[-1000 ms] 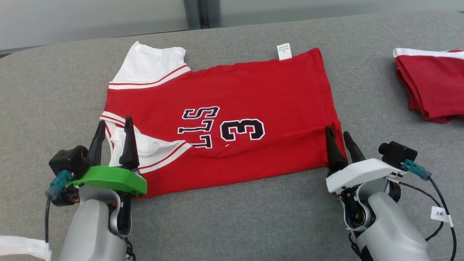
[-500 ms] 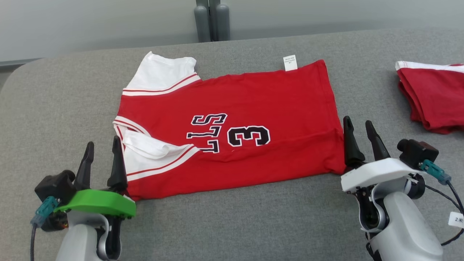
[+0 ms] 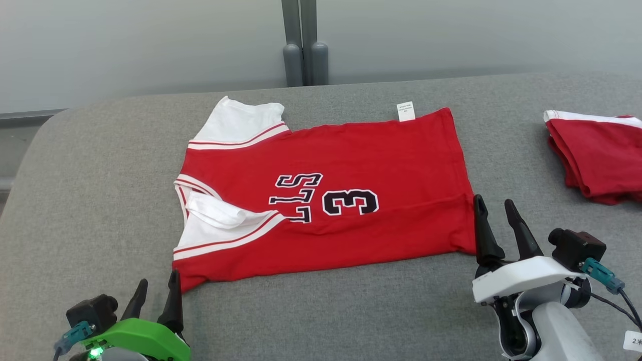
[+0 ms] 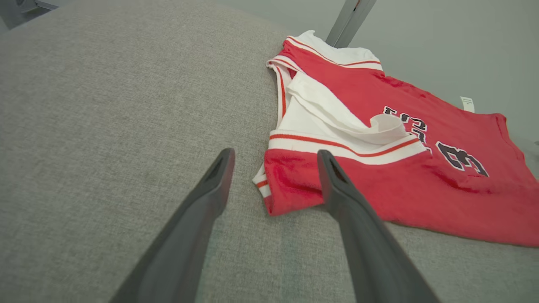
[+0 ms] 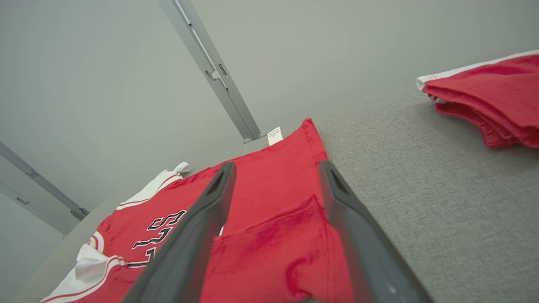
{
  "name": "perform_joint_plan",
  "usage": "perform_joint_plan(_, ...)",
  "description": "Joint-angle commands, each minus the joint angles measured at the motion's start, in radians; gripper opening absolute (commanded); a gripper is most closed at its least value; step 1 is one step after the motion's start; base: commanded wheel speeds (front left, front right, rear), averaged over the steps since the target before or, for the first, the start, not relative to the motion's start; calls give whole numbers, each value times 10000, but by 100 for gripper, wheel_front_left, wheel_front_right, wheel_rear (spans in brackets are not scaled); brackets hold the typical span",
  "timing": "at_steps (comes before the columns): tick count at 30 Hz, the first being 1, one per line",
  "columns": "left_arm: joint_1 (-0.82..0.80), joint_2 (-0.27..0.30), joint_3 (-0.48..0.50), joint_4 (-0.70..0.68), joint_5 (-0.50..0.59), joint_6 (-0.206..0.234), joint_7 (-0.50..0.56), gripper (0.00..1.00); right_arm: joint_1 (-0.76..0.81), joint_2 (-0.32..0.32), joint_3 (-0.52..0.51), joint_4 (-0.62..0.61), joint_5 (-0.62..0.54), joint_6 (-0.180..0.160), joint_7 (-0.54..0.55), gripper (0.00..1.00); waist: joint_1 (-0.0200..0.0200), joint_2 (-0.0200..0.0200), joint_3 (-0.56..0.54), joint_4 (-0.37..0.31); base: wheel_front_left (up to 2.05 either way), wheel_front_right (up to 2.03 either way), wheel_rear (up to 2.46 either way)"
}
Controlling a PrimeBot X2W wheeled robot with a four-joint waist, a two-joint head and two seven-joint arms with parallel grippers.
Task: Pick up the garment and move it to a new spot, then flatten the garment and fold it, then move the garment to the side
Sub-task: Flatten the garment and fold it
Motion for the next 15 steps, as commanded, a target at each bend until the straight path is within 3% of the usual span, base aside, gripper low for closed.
perform_joint_plan(1,-107,23,34,150,16,60,63,100,51,-27,40,-57,38,3,-24,100,0,0,118,-113,0,0,0)
perform_joint_plan(13,-820,26,-182,1521,26,224,417,100,-84,-26,66,-160,-95,3,-25,100,0,0,533,-628,0,0,0)
perform_joint_plan(14,-839,28,-232,1624,50,247,454,89,-87,-24,68,-160,-93,3,-25,100,0,0,538,-656,0,0,0)
perform_joint_plan(15,-859,34,-256,1714,53,246,490,58,-91,-27,69,-154,-90,3,-25,100,0,0,540,-682,0,0,0)
